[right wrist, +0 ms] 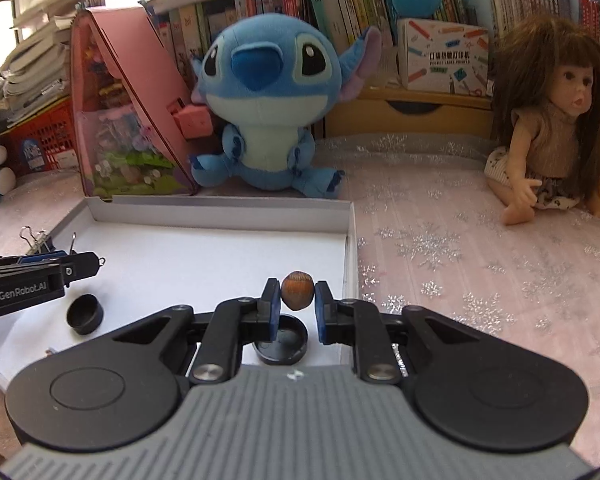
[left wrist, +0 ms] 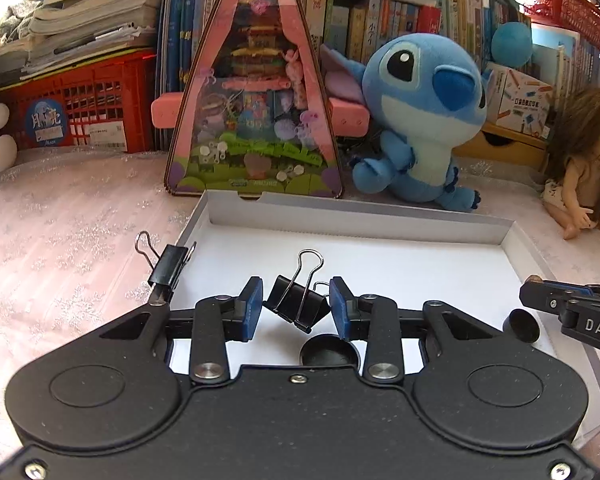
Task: Organize rigid objects
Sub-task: 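Carry the binder clip and brown nut over the white tray with both grippers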
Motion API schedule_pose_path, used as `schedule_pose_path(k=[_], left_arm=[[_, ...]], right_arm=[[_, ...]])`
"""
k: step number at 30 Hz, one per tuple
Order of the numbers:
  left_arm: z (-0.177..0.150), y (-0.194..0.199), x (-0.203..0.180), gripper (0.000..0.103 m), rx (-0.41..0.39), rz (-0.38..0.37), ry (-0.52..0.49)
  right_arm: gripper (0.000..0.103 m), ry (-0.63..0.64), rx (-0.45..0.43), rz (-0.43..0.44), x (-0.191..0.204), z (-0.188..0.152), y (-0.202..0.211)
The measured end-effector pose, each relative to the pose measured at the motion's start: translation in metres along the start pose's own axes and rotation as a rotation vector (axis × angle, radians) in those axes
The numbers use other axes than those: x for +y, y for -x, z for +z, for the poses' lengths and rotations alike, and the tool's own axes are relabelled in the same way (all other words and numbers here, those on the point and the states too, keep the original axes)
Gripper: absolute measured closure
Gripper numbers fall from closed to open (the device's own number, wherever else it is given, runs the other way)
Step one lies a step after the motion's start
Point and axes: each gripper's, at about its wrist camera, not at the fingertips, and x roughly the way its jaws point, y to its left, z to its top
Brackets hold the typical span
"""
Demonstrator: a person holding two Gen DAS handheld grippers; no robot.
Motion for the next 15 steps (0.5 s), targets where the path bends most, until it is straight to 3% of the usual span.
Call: schedule_pose_path(k=[15], left_arm=[[-0.007, -0.008, -0.003, 0.069, 0.018, 0.012, -0.015]], right_arm=[[0.081, 0.009, 0.016, -0.011, 0.003, -0.001, -0.012]])
